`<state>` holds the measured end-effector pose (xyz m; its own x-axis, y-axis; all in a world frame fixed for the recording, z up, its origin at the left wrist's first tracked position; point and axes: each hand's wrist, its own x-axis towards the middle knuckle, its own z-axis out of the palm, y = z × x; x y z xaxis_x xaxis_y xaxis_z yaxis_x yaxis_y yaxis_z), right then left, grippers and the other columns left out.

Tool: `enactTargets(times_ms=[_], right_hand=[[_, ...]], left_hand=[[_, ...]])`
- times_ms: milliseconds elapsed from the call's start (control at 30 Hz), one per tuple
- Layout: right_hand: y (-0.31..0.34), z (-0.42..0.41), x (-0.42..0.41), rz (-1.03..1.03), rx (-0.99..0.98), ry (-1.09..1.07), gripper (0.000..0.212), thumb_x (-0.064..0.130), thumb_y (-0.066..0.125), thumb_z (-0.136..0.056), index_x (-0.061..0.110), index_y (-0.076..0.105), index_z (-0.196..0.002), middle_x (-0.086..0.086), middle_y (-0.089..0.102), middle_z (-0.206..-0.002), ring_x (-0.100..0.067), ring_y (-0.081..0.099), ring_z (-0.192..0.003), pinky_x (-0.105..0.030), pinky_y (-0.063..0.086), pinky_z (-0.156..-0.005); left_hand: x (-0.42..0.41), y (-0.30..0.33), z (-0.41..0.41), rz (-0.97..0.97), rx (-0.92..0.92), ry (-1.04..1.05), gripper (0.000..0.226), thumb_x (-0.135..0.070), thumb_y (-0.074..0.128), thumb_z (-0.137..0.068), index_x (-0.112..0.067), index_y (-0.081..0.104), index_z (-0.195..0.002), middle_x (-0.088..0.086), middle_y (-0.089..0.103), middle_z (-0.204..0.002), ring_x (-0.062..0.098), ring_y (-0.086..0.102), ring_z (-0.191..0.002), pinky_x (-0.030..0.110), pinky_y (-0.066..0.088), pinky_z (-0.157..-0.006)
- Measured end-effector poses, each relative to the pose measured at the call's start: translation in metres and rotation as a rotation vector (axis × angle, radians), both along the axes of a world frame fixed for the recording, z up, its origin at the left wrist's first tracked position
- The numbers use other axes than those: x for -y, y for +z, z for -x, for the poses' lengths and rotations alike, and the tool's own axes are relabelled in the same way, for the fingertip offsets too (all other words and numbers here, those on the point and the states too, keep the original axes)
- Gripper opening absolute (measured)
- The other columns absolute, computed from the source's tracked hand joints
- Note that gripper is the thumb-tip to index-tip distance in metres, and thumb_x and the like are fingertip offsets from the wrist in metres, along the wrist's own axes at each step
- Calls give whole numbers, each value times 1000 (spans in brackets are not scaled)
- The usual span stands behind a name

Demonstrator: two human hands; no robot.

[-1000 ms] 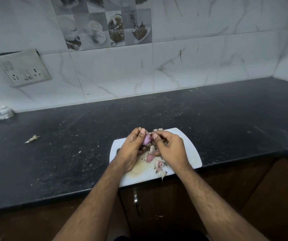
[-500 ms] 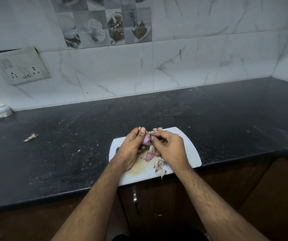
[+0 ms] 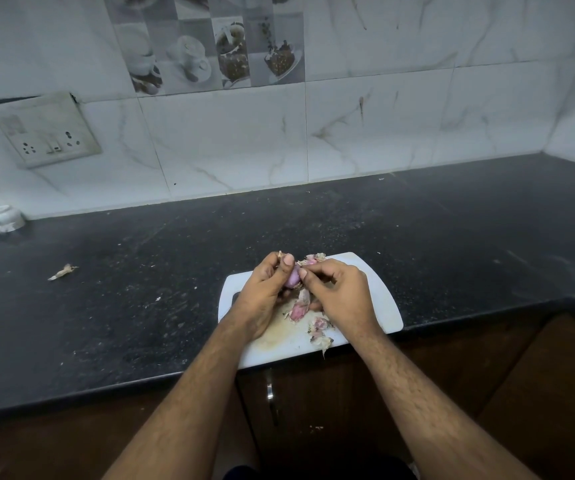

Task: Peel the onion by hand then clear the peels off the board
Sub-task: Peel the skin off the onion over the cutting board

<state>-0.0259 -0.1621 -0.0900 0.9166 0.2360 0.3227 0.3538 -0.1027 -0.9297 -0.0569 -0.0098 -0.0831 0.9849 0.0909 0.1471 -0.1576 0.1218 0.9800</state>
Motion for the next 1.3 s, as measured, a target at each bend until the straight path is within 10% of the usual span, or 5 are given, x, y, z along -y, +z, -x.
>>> enactTargets(times_ms=[300,567,1300], right_hand=[[-3,-2,-1,34,42,-33,9,24,76,-92,25,82,-100,10,77,-86,-14,76,-85,-41,65,-74],[1,1,-1,28,-54,-41,12,18,67,-99,18,77,-106,-3,77,-79,-16,76,-67,-27,62,-55],[-3,-7,-5,157,36,-26,10,26,63,-102,20,70,-107,8,71,-88,-12,71,-80,-42,64,-73]], left_hand=[[2,2,2,-7,-4,-21,23,-31,51,-108,-9,50,-102,-1,52,-72,5,50,-52,16,43,-52],[3,3,2,-9,-13,-14,22,-31,49,-109,-10,51,-105,-2,52,-72,4,50,-49,15,42,-50],[0,-2,-1,-8,-31,7,26,-37,56,-105,-11,52,-105,-1,56,-77,8,47,-63,19,41,-58]])
